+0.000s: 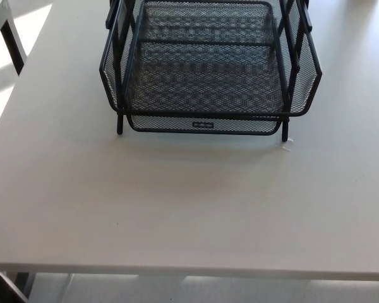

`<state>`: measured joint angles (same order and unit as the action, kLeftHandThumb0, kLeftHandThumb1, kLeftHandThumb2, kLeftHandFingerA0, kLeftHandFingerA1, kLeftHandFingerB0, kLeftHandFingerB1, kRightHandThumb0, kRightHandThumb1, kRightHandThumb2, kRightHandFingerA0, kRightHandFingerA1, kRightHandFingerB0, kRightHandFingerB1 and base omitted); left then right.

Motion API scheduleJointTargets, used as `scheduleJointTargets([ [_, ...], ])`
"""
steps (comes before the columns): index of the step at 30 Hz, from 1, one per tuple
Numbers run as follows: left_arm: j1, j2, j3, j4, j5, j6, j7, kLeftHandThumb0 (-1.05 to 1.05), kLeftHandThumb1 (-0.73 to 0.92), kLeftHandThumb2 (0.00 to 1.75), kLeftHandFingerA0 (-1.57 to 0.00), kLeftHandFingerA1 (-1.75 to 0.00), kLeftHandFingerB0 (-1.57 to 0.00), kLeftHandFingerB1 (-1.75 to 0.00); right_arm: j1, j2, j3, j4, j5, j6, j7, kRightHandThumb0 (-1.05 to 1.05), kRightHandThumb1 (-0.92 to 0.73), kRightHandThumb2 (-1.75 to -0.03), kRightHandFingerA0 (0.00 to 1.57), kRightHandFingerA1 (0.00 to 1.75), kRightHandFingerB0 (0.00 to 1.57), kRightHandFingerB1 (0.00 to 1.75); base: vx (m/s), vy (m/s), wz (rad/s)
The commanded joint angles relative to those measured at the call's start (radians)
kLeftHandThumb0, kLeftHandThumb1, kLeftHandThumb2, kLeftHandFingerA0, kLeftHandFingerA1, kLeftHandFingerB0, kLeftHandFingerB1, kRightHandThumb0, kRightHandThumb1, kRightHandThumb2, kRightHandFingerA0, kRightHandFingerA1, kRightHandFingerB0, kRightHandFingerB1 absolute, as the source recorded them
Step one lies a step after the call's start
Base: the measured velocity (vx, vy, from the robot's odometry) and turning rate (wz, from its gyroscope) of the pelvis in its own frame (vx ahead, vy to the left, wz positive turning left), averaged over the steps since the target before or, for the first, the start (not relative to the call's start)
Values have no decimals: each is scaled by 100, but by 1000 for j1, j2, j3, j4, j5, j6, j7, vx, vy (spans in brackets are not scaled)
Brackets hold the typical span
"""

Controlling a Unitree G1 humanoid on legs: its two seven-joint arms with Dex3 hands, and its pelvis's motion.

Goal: The robot uses its right hand to grab the drawer kept on the middle of the desk and pull it out towards the robot

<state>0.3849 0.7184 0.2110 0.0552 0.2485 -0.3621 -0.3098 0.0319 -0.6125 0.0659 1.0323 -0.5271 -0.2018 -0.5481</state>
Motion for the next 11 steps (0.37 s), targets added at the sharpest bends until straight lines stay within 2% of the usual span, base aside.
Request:
scheduleJointTargets([
  [1, 1, 6, 8, 6, -6, -28, 1, -32, 54, 56, -82, -87, -80, -57, 0, -23, 3, 13, 16, 6, -11, -86, -52, -92, 18, 63, 11, 42, 0, 0, 0],
  [2, 1, 4, 9, 6, -11, -28, 0, -32, 54, 56, -83, -87, -80, -58, 2, -24, 4, 9, 17, 6, -10, -87, -67, -61, 19, 63, 18, 32, 0, 0, 0],
  [5, 2, 4, 9, 3, -15, -20, -7, -33, 54, 56, -81, -88, -79, -59, 9, -26, 1, -9, 24, 17, 5, -87, -67, -61, 17, 62, 18, 32, 0, 0, 0],
  [6, -2, 6, 8, 10, -9, -29, -2, -33, 54, 56, -82, -88, -79, -59, 6, -27, 5, -10, 20, 24, 6, -86, -52, -92, 17, 61, 10, 42, 0, 0, 0],
  [8, -5, 7, 7, 11, -6, -31, -1, -33, 54, 56, -81, -87, -79, -59, 0, -28, 9, -5, 17, 26, 5, -87, -53, -93, 17, 61, 10, 42, 0, 0, 0],
  [9, -4, 7, 7, 10, -7, -29, -2, -33, 54, 56, -81, -87, -79, -59, -1, -28, 11, -3, 17, 26, 4, -87, -53, -93, 17, 61, 10, 42, 0, 0, 0],
  [10, -3, 7, 8, 5, -5, -23, -3, -34, 56, 56, -80, -86, -79, -57, -2, -26, 8, 2, 24, 16, 3, -88, -66, -61, 17, 63, 18, 31, 0, 0, 0],
  [11, -2, 8, 8, 3, -5, -20, -4, -34, 56, 56, -80, -86, -79, -57, -3, -26, 7, 5, 26, 12, 2, -88, -66, -61, 17, 63, 18, 31, 0, 0, 0],
])
